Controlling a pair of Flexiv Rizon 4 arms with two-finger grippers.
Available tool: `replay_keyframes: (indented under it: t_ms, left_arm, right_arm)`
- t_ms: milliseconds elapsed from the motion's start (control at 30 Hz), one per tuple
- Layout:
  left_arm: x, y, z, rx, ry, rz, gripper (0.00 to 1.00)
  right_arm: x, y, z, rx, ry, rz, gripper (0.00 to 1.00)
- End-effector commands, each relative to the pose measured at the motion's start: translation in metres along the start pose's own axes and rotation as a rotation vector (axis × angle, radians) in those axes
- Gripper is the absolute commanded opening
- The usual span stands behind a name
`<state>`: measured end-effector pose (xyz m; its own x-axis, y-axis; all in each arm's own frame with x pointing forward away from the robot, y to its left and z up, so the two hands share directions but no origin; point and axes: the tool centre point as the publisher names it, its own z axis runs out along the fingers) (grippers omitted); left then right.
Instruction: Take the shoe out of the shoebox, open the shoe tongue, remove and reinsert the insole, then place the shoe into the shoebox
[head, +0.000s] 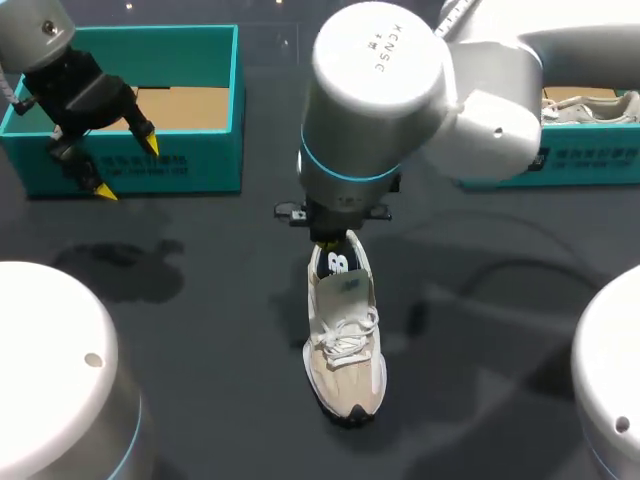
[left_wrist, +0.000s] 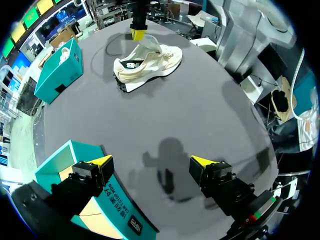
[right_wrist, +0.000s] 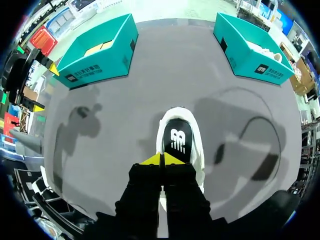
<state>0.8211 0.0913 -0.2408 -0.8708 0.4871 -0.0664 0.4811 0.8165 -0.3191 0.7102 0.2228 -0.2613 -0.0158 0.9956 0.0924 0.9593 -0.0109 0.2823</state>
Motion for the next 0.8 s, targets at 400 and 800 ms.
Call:
replay_keyframes:
  t_ms: [400, 800]
  left_arm:
    - [0.000, 0.000, 0.000, -0.002, 0.002, 0.001, 1.00]
    - [0.000, 0.000, 0.000, -0.002, 0.002, 0.001, 1.00]
  right_arm:
    - [0.015, -0.001, 0.021, -0.035, -0.219, -0.005, 0.00]
    - [0.017, -0.004, 0.036, -0.042, -0.226, -0.016, 0.00]
